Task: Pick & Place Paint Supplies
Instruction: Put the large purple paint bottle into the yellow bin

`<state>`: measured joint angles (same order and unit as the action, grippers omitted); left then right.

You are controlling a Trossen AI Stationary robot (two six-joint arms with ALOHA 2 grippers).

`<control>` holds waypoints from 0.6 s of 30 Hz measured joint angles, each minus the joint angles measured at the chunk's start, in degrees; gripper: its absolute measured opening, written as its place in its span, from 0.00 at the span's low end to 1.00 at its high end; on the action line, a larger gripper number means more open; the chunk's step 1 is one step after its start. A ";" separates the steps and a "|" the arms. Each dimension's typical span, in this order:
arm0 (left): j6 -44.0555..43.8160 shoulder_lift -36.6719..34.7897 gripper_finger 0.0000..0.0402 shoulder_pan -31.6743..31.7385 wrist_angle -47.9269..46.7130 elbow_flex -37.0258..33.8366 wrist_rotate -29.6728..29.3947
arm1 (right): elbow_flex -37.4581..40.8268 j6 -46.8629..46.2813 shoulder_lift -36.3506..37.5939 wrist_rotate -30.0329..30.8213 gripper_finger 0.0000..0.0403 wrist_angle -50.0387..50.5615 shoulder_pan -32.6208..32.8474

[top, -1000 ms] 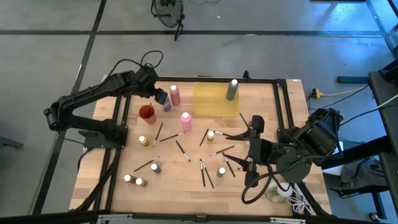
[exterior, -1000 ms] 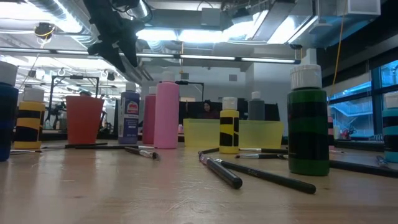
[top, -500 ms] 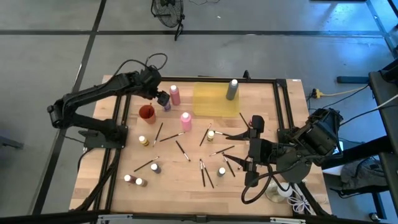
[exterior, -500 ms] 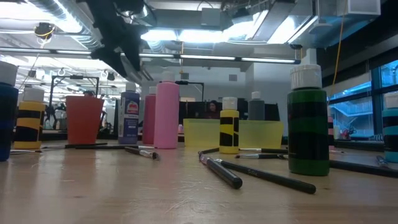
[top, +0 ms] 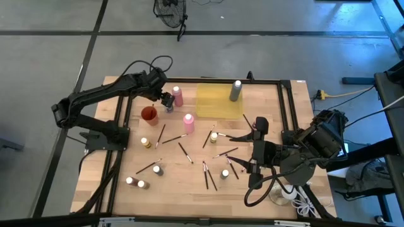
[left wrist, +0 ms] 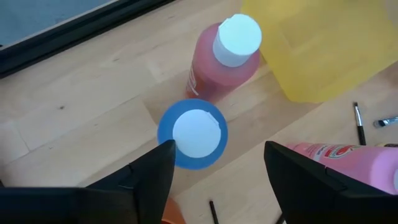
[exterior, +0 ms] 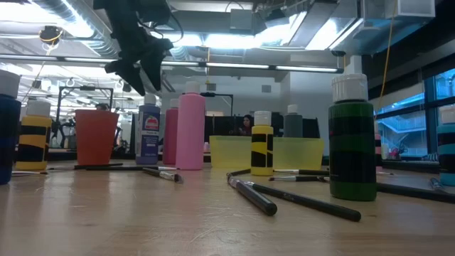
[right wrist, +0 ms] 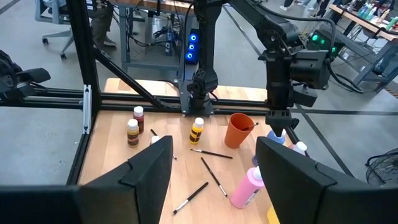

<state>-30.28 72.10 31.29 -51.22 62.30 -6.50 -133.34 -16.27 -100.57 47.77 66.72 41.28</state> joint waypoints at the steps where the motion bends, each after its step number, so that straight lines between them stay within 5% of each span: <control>1: 0.00 0.02 0.60 0.00 -0.02 0.00 -0.09 | 0.00 0.02 0.00 0.00 0.58 0.00 0.00; 18: 3.60 0.05 0.59 -0.04 0.26 0.00 -3.01 | 0.00 0.02 0.00 -0.20 0.58 -0.02 0.00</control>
<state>-26.68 72.15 31.24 -50.96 62.30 -9.51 -133.34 -16.25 -100.57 47.57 66.70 41.28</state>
